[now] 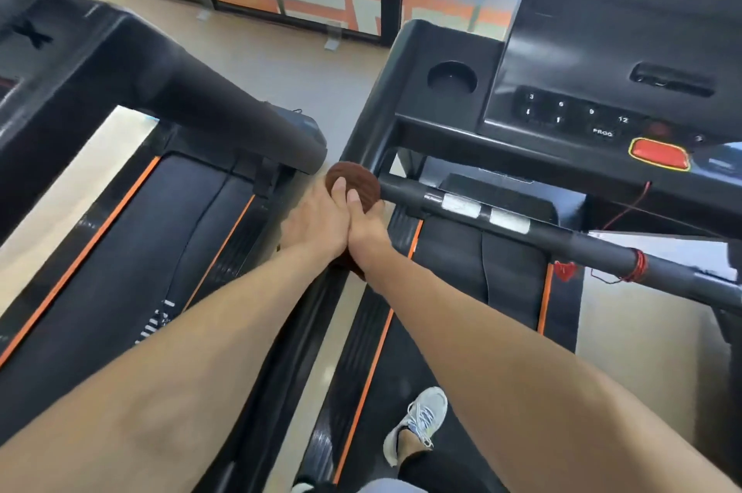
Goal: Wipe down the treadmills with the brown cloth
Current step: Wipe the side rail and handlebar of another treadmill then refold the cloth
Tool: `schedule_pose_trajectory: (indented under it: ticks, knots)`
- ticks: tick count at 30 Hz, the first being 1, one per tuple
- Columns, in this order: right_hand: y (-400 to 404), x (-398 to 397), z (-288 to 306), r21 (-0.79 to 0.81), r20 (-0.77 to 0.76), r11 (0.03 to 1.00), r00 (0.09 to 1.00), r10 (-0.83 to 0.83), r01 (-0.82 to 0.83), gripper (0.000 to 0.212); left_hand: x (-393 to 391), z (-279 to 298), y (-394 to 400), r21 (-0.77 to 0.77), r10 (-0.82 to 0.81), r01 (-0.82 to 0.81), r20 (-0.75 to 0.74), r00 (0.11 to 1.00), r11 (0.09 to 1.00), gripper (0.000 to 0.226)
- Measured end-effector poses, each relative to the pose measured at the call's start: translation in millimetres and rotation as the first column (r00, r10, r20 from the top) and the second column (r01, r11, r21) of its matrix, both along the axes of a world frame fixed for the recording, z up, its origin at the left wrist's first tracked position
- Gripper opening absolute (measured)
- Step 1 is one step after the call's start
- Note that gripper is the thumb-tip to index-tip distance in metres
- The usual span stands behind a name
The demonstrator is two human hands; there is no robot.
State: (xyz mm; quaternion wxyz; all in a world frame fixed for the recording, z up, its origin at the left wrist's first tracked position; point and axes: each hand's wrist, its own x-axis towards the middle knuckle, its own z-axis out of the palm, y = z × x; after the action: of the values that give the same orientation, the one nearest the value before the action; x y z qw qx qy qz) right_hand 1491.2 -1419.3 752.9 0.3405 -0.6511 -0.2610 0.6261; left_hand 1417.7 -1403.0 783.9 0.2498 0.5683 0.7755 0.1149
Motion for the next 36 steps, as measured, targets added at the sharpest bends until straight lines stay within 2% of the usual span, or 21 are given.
schedule_pose_trajectory:
  ticks: [2, 5, 7, 10, 12, 14, 16, 18, 19, 20, 21, 22, 23, 24, 26, 28, 30, 31, 32, 34, 36]
  knots:
    - [6.9, -0.2, 0.6, -0.035, 0.002, 0.999, 1.0, -0.026, 0.026, 0.075, 3.2, 0.5, 7.3, 0.023, -0.035, 0.035, -0.002, 0.999, 0.999, 0.05]
    - [5.5, 4.3, 5.8, -0.048, -0.042, 0.999, 0.999, -0.011, 0.009, 0.091, 5.3, 4.8, 7.7, 0.015, -0.048, 0.048, -0.024, 0.999, 0.999, 0.052]
    - [-2.4, 6.1, 12.8, -0.044, -0.084, 0.998, 0.995, -0.057, 0.053, 0.077, 6.9, 7.8, 3.5, 0.019, -0.036, 0.036, -0.022, 0.999, 0.999, 0.053]
    - [-16.0, 4.0, 26.9, -0.068, -0.105, 0.974, 0.969, -0.223, 0.217, 0.033, 12.0, 11.7, -13.4, 0.048, -0.061, 0.061, 0.003, 0.998, 0.997, 0.055]
    - [-27.0, 8.0, 43.9, 0.004, -0.059, 0.961, 0.96, -0.275, 0.276, 0.019, 19.0, 11.5, -25.1, 0.122, -0.057, 0.052, 0.031, 0.998, 0.991, 0.054]
    - [-41.7, 22.2, 65.1, 0.147, -0.02, 0.946, 0.957, -0.288, 0.288, 0.019, 27.3, 13.7, -37.1, 0.186, -0.01, -0.006, 0.083, 0.997, 0.982, 0.05]
    - [-58.3, 40.0, 88.0, 0.29, -0.048, 0.933, 0.977, -0.209, 0.214, 0.024, 37.1, 11.5, -52.8, 0.196, 0.039, -0.079, 0.202, 0.979, 0.977, 0.048]
    - [-71.5, 59.1, 108.9, 0.417, 0.182, 0.909, 0.98, -0.084, 0.001, 0.03, 53.9, 18.7, -71.6, 0.202, 0.125, -0.228, 0.426, 0.896, 0.952, 0.059]
    - [-74.0, 67.9, 115.7, 0.433, 0.356, 0.89, 0.934, -0.027, -0.139, 0.033, 62.3, 17.6, -78.2, 0.165, 0.196, -0.342, 0.564, 0.802, 0.925, 0.063]
    - [-74.1, 76.9, 123.9, 0.425, 0.493, 0.87, 0.87, 0.008, -0.248, 0.038, 70.2, 24.7, -84.2, 0.079, 0.224, -0.369, 0.671, 0.707, 0.926, 0.056]
    - [-72.5, 85.5, 133.0, 0.416, 0.595, 0.838, 0.803, 0.041, -0.352, 0.042, 77.3, 20.4, -88.1, 0.116, 0.182, -0.362, 0.702, 0.688, 0.925, 0.045]
    - [-69.7, 92.7, 144.1, 0.393, 0.66, 0.812, 0.747, 0.078, -0.432, 0.047, 84.7, 13.1, -90.2, 0.16, 0.152, -0.464, 0.811, 0.565, 0.871, 0.038]
    - [-64.4, 100.0, 153.4, 0.367, 0.695, 0.794, 0.711, 0.112, -0.484, 0.052, 93.7, 24.0, -94.4, 0.122, 0.153, -0.496, 0.866, 0.477, 0.86, 0.035]
    - [-57.6, 106.4, 163.1, 0.333, 0.721, 0.778, 0.676, 0.153, -0.532, 0.055, 100.8, 35.4, -95.7, 0.131, 0.186, -0.512, 0.832, 0.523, 0.849, 0.036]
    - [-37.3, 119.7, 169.5, 0.312, 0.786, 0.729, 0.597, 0.162, -0.609, 0.05, 103.4, 47.6, -92.9, 0.118, 0.159, -0.444, 0.828, 0.538, 0.888, 0.044]
    - [-5.3, 135.3, 160.0, 0.298, 0.866, 0.674, 0.488, 0.107, -0.676, 0.049, 89.8, 51.0, -74.7, 0.258, 0.092, -0.462, 0.788, 0.608, 0.848, 0.053]
    - [26.1, 149.4, 140.0, 0.043, 0.957, 0.636, 0.214, 0.196, -0.771, 0.074, 73.5, 43.7, -47.0, 0.427, 0.05, -0.406, 0.637, 0.769, 0.808, 0.057]
    - [37.1, 153.8, 127.3, -0.125, 0.954, 0.623, 0.079, 0.289, -0.772, 0.092, 63.8, 38.5, -31.3, 0.451, 0.046, -0.345, 0.552, 0.832, 0.823, 0.057]
    - [43.7, 156.0, 112.6, -0.237, 0.926, 0.598, 0.007, 0.376, -0.766, 0.104, 54.4, 38.0, -14.7, 0.424, 0.062, -0.285, 0.466, 0.882, 0.86, 0.057]
    - [48.9, 154.7, 84.5, -0.307, 0.855, 0.537, 0.021, 0.519, -0.786, 0.113, 40.8, 38.3, 20.0, 0.337, 0.038, -0.145, 0.302, 0.952, 0.93, 0.059]
    - [48.2, 148.3, 61.2, -0.302, 0.763, 0.525, 0.128, 0.634, -0.796, 0.111, 31.6, 33.7, 53.1, 0.249, -0.04, -0.009, 0.193, 0.98, 0.968, 0.06]
